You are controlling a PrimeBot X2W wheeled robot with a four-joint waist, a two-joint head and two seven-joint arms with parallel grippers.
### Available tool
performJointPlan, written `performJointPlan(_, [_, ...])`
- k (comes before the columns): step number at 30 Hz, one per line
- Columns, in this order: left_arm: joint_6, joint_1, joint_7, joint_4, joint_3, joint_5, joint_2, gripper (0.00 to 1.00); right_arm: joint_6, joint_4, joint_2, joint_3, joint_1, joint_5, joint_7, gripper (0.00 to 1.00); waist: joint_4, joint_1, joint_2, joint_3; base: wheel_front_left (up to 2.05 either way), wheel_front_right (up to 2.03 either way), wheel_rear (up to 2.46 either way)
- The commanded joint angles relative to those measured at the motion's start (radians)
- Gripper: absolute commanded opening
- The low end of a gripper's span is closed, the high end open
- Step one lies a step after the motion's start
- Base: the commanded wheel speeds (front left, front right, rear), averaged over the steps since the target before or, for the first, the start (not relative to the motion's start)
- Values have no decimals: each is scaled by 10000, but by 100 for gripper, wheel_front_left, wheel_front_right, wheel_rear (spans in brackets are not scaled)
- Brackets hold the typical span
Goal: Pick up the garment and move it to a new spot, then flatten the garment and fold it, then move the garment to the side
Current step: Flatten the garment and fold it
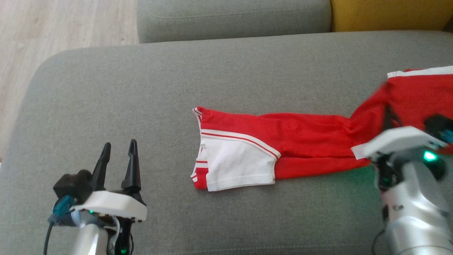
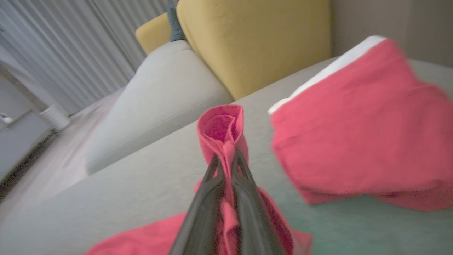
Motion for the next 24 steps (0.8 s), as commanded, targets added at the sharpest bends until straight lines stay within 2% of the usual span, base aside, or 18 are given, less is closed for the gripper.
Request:
performJointPlan(1, [15, -309, -76, -276, 325, -77, 47, 100, -9, -379, -1, 1072, -528, 984, 191, 0, 48, 0, 0, -76, 0, 0, 0])
performJointPlan(6, [55, -246, -76, -280, 250, -173, 45, 100, -9, -1542, 1, 4179, -82, 4560, 806, 0, 228, 0, 0, -207, 0, 0, 0])
performJointPlan(9, [79, -208, -76, -279, 178, -199, 45, 100, -9, -2160, 1, 5813, 248, 6254, 865, 0, 399, 0, 0, -226, 0, 0, 0])
performJointPlan(10, [93, -204, -76, -279, 156, -210, 45, 100, -9, -2260, 1, 6308, 305, 6679, 800, 0, 467, 0, 0, -215, 0, 0, 0])
performJointPlan(11, [93, -204, -76, -279, 156, -210, 45, 100, -9, -2260, 1, 6308, 305, 6679, 800, 0, 467, 0, 0, -215, 0, 0, 0])
performJointPlan(14, [111, -214, -76, -251, 94, -260, 44, 100, -9, -2367, 2, 7699, 321, 7895, 403, 0, 687, 0, 0, -164, 0, 0, 0])
performJointPlan(19, [112, -291, -76, -172, -80, -367, 44, 100, -9, -1981, 2, 9782, -83, 9848, -694, 0, 1110, 0, 0, 38, 0, 0, 0])
performJointPlan(24, [127, -369, -76, -91, -212, -428, 44, 100, -9, -1437, 2, 11627, -729, 11241, -1316, 0, 1486, 0, 0, 237, 0, 0, 0])
